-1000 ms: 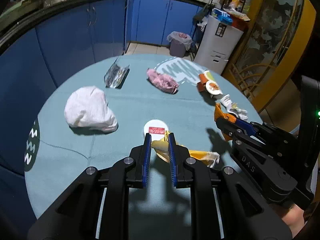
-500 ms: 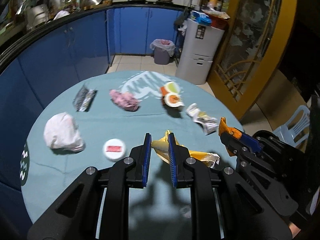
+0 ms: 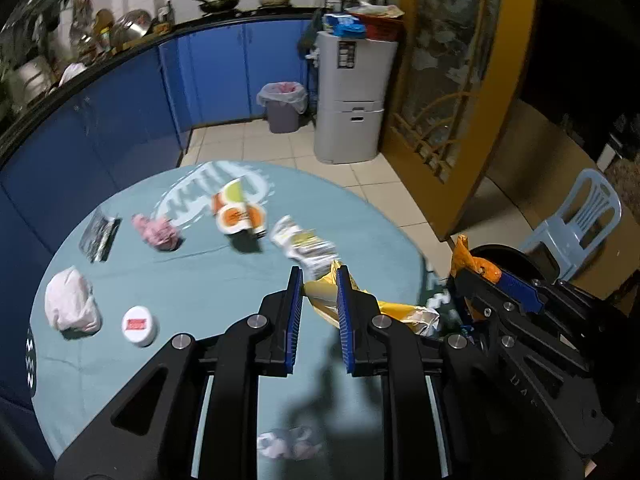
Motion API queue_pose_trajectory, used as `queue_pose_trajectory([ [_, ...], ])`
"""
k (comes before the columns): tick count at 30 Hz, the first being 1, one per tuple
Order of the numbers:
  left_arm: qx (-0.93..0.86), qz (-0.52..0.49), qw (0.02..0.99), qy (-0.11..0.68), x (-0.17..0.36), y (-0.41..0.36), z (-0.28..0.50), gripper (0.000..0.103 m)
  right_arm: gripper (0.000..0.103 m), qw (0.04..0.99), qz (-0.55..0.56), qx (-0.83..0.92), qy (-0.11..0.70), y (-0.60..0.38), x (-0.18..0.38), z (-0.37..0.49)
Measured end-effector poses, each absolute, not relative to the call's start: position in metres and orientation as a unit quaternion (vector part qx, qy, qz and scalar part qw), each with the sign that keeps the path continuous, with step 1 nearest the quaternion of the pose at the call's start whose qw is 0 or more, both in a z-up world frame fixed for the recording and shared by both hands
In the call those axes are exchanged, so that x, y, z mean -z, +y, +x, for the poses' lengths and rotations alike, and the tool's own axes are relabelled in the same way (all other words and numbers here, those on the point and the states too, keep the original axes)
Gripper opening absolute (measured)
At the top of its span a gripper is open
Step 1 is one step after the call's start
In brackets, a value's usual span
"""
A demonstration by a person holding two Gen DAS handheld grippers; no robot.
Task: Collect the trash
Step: 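Carry the orange peel and yellow bag over the black trash bin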
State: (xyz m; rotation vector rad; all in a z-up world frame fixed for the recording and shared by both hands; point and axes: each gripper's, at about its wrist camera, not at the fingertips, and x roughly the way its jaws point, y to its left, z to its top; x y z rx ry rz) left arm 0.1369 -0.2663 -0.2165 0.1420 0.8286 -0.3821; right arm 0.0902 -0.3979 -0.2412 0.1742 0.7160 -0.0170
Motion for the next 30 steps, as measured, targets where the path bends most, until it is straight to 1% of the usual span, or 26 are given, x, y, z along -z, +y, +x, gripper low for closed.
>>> queue_pose_trajectory([
  [16,0.237,0.132,0.883,0.383,0.221,-0.369,0.113,0.018,0.016,0.927,0.155,0.082,0.331,-0.489,0.254,0.046],
  [30,0.287,0.173,0.868,0.367,0.228,-0.452,0.099,0.019,0.016,0.915,0.2,0.133,0.324,-0.544,0.268,0.021],
])
